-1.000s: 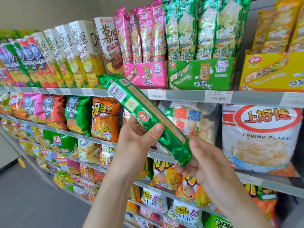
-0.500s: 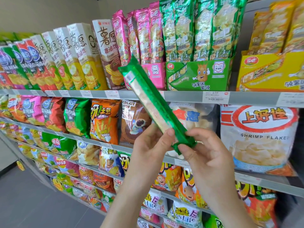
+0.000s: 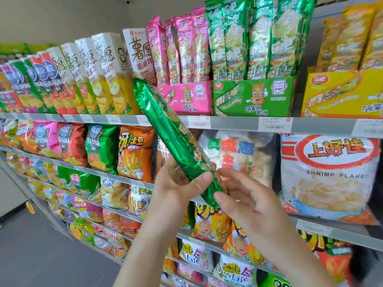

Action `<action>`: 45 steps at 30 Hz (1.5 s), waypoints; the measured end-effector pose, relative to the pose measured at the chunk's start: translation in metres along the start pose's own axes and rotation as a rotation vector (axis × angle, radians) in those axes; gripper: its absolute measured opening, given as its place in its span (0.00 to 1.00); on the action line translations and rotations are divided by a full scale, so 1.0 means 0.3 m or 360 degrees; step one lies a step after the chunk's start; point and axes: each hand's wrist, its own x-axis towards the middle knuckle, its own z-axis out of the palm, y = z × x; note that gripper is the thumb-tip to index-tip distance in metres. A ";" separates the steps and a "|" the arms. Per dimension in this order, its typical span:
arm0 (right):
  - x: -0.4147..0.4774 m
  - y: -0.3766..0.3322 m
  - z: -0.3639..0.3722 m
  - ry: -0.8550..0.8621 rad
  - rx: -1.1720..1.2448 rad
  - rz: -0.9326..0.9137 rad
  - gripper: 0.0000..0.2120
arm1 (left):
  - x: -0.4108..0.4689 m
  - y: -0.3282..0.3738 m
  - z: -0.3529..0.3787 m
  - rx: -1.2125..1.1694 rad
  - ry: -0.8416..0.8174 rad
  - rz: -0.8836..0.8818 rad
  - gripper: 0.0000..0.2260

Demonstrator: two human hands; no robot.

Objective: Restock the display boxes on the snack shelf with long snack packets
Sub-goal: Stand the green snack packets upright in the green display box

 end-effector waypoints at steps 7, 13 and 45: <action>0.003 0.008 -0.023 -0.0132 -0.0029 0.0015 0.17 | 0.045 0.035 0.011 -0.0328 0.0146 -0.0002 0.14; -0.003 0.054 -0.025 -0.0194 -0.0375 0.0105 0.24 | 0.058 0.031 0.046 -0.0508 0.0249 0.0037 0.17; 0.158 -0.330 -0.263 0.0112 -0.0460 -0.0810 0.30 | 0.234 0.346 0.355 0.0195 -0.0507 0.0642 0.14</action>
